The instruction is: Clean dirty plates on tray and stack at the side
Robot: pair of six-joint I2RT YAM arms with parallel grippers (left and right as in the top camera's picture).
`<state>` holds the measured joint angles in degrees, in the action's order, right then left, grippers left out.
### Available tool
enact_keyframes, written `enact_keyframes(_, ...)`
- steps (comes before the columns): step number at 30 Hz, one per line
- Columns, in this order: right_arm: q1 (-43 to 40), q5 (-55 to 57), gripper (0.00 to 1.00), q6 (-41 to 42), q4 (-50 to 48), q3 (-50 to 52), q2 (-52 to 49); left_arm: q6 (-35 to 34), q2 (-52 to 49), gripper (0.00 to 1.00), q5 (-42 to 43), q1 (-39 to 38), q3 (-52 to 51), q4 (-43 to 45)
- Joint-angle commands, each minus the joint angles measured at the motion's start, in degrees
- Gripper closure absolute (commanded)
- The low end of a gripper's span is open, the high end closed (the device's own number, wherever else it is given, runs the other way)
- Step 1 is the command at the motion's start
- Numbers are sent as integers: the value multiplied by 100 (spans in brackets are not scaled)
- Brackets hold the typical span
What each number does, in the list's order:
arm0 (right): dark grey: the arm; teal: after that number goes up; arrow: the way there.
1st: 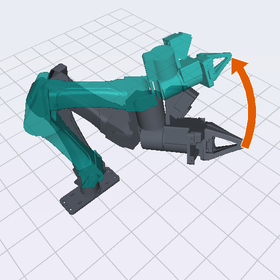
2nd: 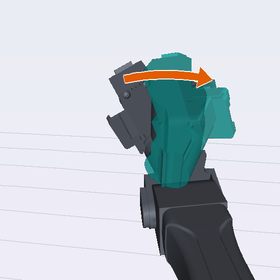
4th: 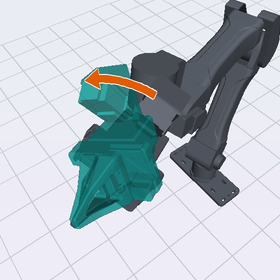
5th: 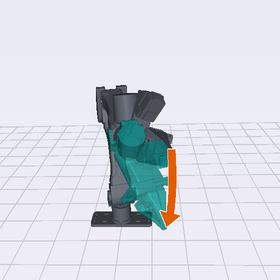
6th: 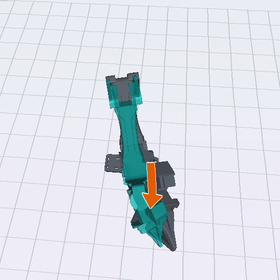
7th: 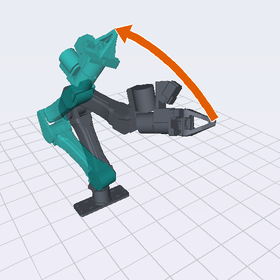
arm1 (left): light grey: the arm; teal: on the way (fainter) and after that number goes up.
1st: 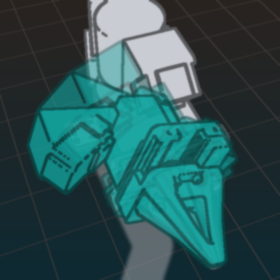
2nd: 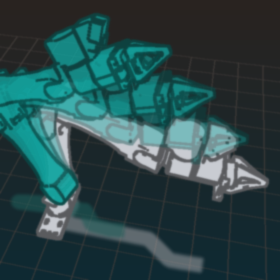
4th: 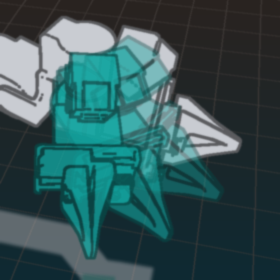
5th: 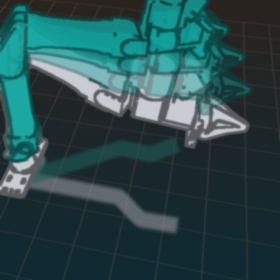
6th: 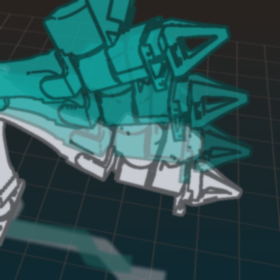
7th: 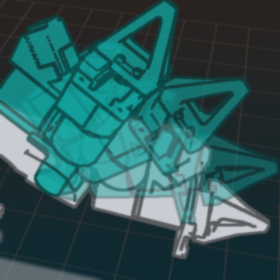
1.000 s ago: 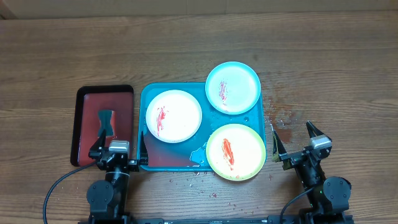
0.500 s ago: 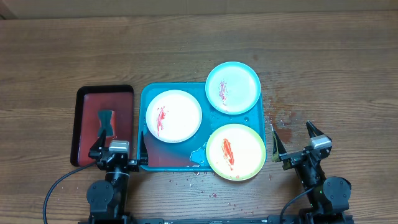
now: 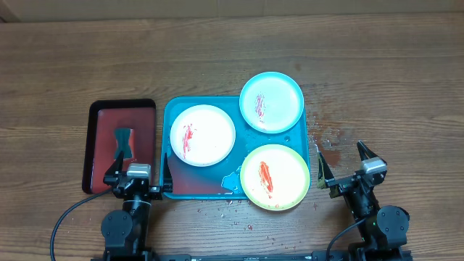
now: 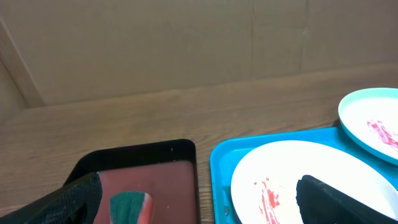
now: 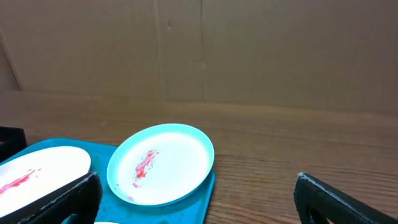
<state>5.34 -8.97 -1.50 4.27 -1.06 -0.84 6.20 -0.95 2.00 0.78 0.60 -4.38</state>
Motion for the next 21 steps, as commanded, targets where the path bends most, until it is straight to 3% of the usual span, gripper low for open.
enact_keyframes(1, 28, 35, 0, -22, -33, 61, 68, 68, 70, 0, 83, -9, -33, 13)
enact_keyframes(21, 28, -177, 0, -4, -31, -7, 68, -195, 70, 0, 450, -9, 22, 101)
